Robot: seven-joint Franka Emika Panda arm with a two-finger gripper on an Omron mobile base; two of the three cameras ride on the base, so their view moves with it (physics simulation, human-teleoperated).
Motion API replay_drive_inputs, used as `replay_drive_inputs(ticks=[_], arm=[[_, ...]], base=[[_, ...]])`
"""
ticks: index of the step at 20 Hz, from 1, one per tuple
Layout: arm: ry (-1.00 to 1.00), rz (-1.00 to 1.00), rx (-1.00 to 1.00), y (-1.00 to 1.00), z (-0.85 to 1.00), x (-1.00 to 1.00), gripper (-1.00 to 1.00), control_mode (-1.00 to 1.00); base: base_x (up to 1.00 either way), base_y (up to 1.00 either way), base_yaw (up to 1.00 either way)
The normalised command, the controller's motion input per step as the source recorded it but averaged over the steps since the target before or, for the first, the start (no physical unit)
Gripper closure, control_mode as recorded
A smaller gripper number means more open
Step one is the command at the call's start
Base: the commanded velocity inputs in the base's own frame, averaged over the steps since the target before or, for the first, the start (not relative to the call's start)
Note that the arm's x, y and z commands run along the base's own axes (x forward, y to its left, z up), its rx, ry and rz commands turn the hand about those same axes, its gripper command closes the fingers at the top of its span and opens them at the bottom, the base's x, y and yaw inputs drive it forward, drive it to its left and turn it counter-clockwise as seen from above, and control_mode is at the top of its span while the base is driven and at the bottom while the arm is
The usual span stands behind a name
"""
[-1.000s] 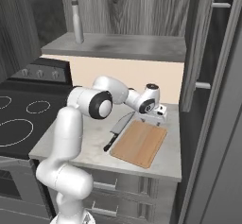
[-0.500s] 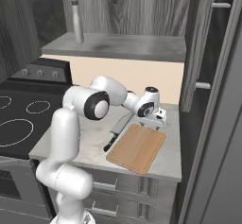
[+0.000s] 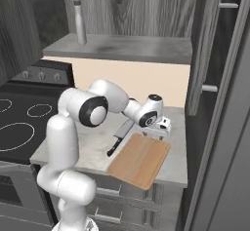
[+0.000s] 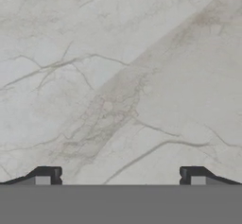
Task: Move the cutting board and knife to the sink. Then move spray from the cabinet to the counter.
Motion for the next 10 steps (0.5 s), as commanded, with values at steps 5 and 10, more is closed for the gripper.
replay_drive_inputs(ticks=[5,10], arm=[[0.0,0.0,0.0,0.04,-0.05,-0.05,-1.0,-1.0],[-0.08,0.0,-0.05,0.2,0.49,0.37,-1.0,-1.0]], base=[[0.0,0.0,0.0],[0.0,0.0,0.0]])
